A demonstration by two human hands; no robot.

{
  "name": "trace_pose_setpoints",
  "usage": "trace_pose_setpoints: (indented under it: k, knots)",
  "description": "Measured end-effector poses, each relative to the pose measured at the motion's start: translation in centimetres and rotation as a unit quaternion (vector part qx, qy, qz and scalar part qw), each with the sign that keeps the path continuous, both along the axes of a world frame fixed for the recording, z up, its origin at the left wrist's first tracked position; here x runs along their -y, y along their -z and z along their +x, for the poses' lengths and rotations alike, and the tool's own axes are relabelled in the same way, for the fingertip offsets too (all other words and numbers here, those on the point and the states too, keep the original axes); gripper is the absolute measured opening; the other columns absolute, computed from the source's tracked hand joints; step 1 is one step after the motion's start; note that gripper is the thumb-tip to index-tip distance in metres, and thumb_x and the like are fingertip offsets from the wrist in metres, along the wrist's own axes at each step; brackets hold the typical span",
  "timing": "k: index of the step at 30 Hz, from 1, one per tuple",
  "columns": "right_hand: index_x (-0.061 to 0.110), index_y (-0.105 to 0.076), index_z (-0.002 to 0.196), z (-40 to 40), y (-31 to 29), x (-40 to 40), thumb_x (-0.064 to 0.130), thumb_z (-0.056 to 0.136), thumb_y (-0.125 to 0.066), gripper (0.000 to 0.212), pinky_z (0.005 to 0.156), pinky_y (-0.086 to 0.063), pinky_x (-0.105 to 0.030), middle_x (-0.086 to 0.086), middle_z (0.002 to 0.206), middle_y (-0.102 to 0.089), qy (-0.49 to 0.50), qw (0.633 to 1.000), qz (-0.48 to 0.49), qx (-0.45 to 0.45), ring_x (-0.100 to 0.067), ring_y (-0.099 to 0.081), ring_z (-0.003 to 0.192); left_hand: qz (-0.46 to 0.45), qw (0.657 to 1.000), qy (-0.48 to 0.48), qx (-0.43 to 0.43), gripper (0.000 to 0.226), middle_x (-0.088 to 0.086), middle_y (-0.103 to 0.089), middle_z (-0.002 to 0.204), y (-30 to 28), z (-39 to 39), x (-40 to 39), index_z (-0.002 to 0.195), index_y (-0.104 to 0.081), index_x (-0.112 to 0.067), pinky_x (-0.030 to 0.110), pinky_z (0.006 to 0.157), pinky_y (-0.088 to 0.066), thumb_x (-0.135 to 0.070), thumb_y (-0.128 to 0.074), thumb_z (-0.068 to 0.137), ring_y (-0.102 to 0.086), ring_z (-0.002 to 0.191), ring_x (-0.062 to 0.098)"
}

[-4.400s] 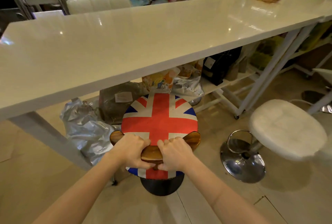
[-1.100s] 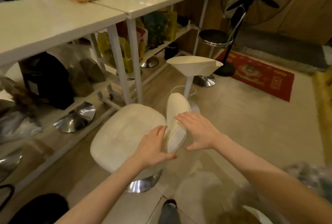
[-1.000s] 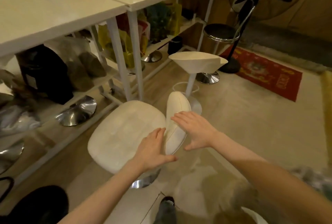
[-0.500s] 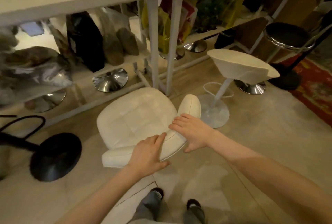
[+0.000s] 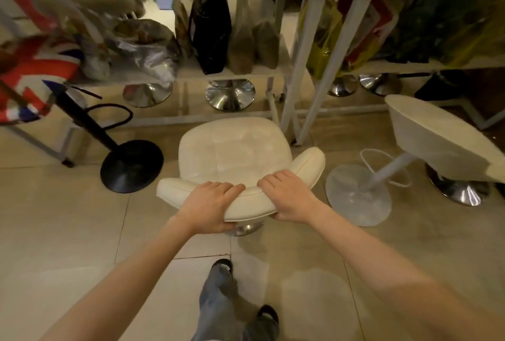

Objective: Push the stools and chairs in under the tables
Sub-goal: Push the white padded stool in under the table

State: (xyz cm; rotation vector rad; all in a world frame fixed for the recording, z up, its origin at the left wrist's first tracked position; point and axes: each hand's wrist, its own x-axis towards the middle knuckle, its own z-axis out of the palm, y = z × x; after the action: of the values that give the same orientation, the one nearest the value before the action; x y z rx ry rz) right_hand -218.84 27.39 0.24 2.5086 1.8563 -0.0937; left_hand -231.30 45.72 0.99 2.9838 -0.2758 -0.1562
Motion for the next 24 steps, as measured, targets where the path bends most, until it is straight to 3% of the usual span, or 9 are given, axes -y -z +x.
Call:
trace_pose_setpoints:
  k: [15,24]
  knots:
    - [0.010,-0.057,0.095,5.7,0.5,-1.1,0.032,0.048,-0.079,0.056,0.066,-0.046,-0.035,-0.006,0.085,-0.060,-0.035,0.999,0.005,0.018,-0.025,-0.055,0.072,0.015,0.998,-0.029,0.057,0.080,0.004,-0.067,0.090,1.2,4.2,-0.5,0.119,-0.040,-0.018,0.034,0.064,-0.053,-0.051,-0.074,0.054,-0.065,0.072,0.025]
    - [0.012,-0.058,0.091,9.4,0.2,-4.7,0.031,0.040,-0.081,0.059,0.064,-0.041,-0.032,-0.004,0.081,-0.060,-0.041,0.998,0.019,0.034,-0.022,-0.055,0.068,0.022,0.996,-0.045,0.075,0.080,0.002,-0.066,0.087,1.4,7.9,-3.9,0.117,-0.042,-0.019,0.033,0.062,-0.052,-0.050,-0.075,0.051,-0.063,0.069,0.023]
